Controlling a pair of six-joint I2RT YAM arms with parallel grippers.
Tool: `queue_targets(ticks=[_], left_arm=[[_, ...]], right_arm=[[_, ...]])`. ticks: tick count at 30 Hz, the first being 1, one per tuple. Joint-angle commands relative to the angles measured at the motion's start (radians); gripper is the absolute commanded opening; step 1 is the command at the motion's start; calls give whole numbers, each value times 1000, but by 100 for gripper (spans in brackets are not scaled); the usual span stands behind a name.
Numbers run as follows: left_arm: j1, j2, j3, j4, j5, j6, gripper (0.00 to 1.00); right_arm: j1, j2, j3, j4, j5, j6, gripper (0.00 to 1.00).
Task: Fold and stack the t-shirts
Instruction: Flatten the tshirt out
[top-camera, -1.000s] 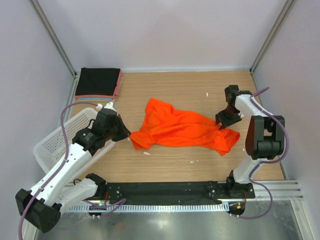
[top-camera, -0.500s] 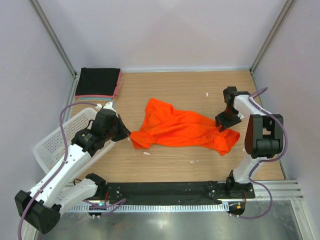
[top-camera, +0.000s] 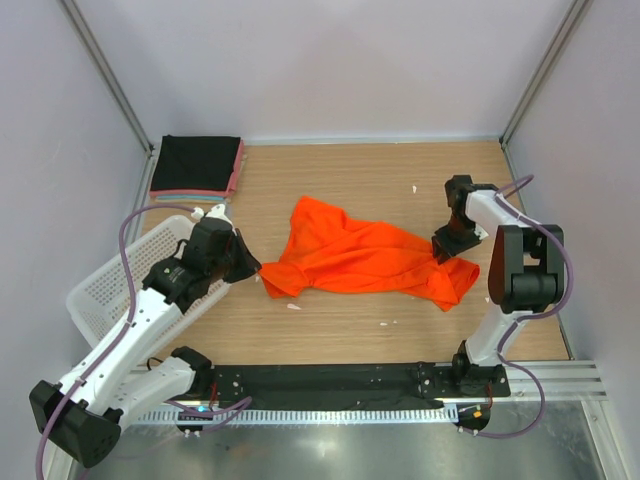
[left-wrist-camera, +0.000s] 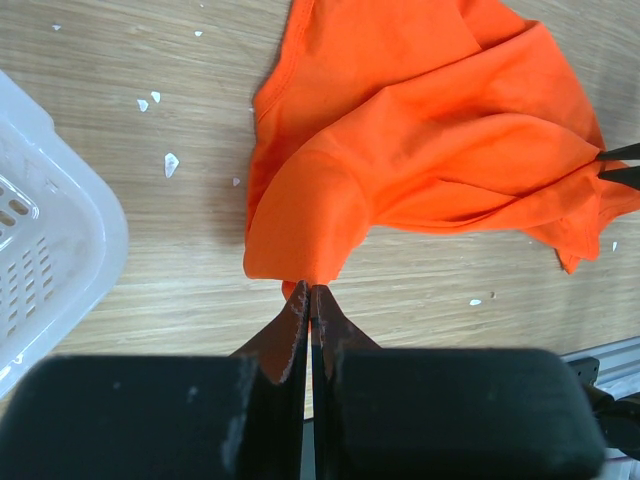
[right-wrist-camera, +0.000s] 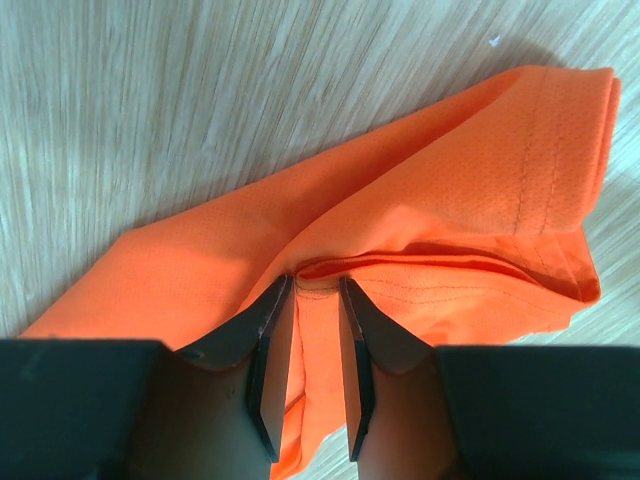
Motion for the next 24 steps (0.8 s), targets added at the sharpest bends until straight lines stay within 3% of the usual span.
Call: queue_targets(ticks=[1,6,7,8,13,16,19,24], left_arm=[[7,-16,6,27,-18,20,0],[7,-16,4,29,-17,15,0],[7,-16,6,32,-14,15,0],[7,-14,6,33,-14,15,0],[7,-7,10,72,-12,6,0],[7,26,90,64,-39,15,0],[7,76,223,46,-108,63,0],[7,168,589,-11,-181,173,0]], right_arm=[[4,10,0,14,27,3,31],[4,14,-3,20,30,1,29],[4,7,-6,27,34,-5,10],[2,7,-6,27,40,-6,1],[2,-53,28,10,108,-62,1],[2,-139,105,-18,146,-149,1],[2,-242,238,-59,188,-233,1],[-1,-385,567,-131,191,-336,1]])
